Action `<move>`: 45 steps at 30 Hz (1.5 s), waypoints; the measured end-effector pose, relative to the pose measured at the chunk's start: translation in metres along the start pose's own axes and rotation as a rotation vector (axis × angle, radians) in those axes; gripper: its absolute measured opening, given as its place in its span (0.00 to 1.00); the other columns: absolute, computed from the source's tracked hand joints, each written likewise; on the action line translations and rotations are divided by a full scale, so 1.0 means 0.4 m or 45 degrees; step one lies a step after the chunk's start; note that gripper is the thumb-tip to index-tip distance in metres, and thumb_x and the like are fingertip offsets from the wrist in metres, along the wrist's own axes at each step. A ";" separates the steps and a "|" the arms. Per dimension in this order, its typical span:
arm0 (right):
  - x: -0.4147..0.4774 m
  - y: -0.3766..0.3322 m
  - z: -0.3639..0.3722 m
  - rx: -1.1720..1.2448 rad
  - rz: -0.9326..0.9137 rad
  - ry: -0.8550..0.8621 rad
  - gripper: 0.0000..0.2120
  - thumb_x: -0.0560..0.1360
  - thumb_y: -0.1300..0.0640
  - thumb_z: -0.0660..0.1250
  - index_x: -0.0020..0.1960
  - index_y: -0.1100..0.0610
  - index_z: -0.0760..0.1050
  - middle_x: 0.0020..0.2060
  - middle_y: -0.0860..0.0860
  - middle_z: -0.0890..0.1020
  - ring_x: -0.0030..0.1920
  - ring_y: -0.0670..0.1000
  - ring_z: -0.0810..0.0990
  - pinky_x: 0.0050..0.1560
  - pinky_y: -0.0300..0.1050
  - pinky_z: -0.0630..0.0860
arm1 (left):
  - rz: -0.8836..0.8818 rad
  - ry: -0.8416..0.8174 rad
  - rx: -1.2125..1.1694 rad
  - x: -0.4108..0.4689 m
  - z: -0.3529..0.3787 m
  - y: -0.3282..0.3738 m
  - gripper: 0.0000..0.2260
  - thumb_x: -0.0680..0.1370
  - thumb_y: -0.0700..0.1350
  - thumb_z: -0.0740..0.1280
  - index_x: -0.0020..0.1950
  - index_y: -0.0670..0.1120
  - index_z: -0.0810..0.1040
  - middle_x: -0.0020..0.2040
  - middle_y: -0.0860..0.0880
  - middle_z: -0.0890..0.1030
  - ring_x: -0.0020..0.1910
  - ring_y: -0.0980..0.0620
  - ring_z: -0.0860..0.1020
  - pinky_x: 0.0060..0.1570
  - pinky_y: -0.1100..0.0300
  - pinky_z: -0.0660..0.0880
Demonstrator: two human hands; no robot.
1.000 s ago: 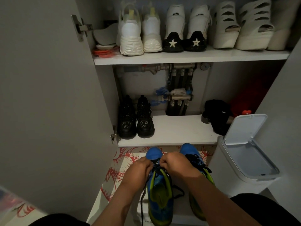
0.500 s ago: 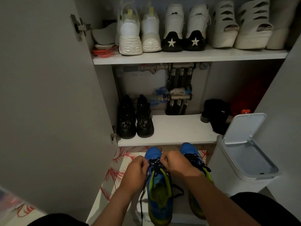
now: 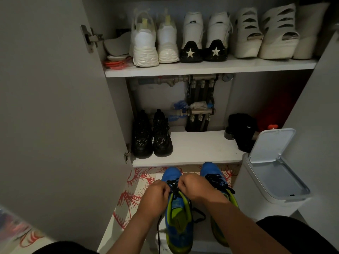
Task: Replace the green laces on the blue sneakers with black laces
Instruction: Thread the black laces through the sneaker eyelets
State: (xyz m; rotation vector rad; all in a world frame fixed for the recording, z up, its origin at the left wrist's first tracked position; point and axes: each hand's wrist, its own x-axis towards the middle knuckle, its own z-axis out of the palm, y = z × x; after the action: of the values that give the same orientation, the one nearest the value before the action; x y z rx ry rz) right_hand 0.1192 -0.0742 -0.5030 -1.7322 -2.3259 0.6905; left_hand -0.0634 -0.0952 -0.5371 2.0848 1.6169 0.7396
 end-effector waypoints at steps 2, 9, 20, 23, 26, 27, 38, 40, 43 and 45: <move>-0.002 -0.005 0.005 0.010 0.015 0.017 0.10 0.78 0.61 0.61 0.49 0.66 0.79 0.46 0.62 0.81 0.48 0.61 0.80 0.45 0.50 0.73 | -0.052 0.018 -0.004 -0.002 0.002 0.001 0.10 0.82 0.43 0.61 0.41 0.49 0.73 0.40 0.51 0.75 0.39 0.56 0.73 0.38 0.68 0.66; -0.014 0.015 -0.025 0.174 0.049 0.048 0.12 0.76 0.61 0.62 0.36 0.58 0.79 0.37 0.56 0.83 0.40 0.55 0.82 0.42 0.48 0.79 | -0.194 0.056 -0.260 -0.016 -0.022 -0.005 0.08 0.80 0.47 0.66 0.41 0.51 0.76 0.35 0.52 0.80 0.35 0.57 0.78 0.36 0.61 0.75; -0.037 0.014 -0.014 0.188 -0.002 0.009 0.08 0.76 0.57 0.68 0.39 0.57 0.82 0.37 0.53 0.83 0.40 0.53 0.81 0.43 0.46 0.77 | 0.021 -0.062 -0.160 -0.019 -0.027 0.005 0.05 0.77 0.41 0.70 0.44 0.46 0.86 0.45 0.57 0.78 0.47 0.62 0.76 0.51 0.71 0.71; -0.048 0.004 -0.008 0.176 -0.005 0.033 0.09 0.76 0.59 0.64 0.37 0.55 0.76 0.36 0.54 0.80 0.39 0.54 0.78 0.41 0.47 0.75 | 0.006 -0.036 -0.096 -0.023 -0.019 0.013 0.07 0.80 0.42 0.65 0.43 0.46 0.79 0.46 0.52 0.75 0.44 0.58 0.75 0.45 0.70 0.70; -0.051 0.002 -0.009 0.232 0.072 0.091 0.07 0.75 0.62 0.63 0.40 0.63 0.77 0.39 0.61 0.82 0.38 0.55 0.79 0.40 0.46 0.74 | -0.114 0.013 -0.118 -0.025 -0.018 0.010 0.09 0.82 0.41 0.60 0.43 0.46 0.74 0.44 0.51 0.73 0.41 0.55 0.74 0.40 0.73 0.68; -0.051 0.004 -0.009 0.252 0.100 0.085 0.08 0.75 0.63 0.63 0.40 0.65 0.78 0.37 0.61 0.82 0.36 0.54 0.78 0.38 0.46 0.74 | -0.136 -0.017 -0.135 -0.026 -0.017 0.007 0.09 0.81 0.41 0.61 0.42 0.46 0.74 0.44 0.50 0.73 0.41 0.53 0.74 0.39 0.72 0.68; -0.077 -0.022 -0.036 0.297 0.254 -0.130 0.07 0.70 0.57 0.64 0.36 0.60 0.73 0.35 0.58 0.77 0.37 0.53 0.76 0.37 0.46 0.72 | -0.306 -0.201 -0.303 -0.049 -0.035 0.043 0.11 0.73 0.51 0.72 0.51 0.57 0.72 0.45 0.55 0.80 0.43 0.60 0.79 0.38 0.68 0.73; -0.079 -0.016 -0.038 0.296 0.277 -0.135 0.07 0.72 0.62 0.64 0.39 0.64 0.78 0.37 0.60 0.81 0.38 0.54 0.79 0.39 0.46 0.77 | -0.350 -0.234 -0.260 -0.052 -0.037 0.044 0.10 0.75 0.53 0.71 0.49 0.52 0.72 0.44 0.52 0.80 0.43 0.57 0.78 0.38 0.64 0.73; -0.088 -0.009 -0.037 0.359 0.310 -0.099 0.07 0.74 0.66 0.67 0.48 0.65 0.83 0.41 0.63 0.84 0.38 0.59 0.83 0.41 0.50 0.81 | -0.446 -0.307 -0.269 -0.055 -0.051 0.041 0.14 0.78 0.60 0.64 0.47 0.50 0.74 0.44 0.52 0.80 0.42 0.57 0.77 0.37 0.63 0.70; -0.087 -0.006 -0.041 0.286 0.281 -0.058 0.08 0.74 0.67 0.68 0.50 0.65 0.84 0.46 0.61 0.85 0.47 0.58 0.84 0.48 0.50 0.81 | -0.439 -0.357 -0.250 -0.056 -0.061 0.037 0.14 0.81 0.59 0.61 0.47 0.48 0.75 0.44 0.51 0.80 0.42 0.56 0.77 0.39 0.63 0.71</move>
State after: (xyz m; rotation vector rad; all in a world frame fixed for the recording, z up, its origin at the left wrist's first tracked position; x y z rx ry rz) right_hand 0.1344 -0.1030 -0.4825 -1.8997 -2.0100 0.9953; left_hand -0.0718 -0.1207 -0.5130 1.6316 1.6129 0.4460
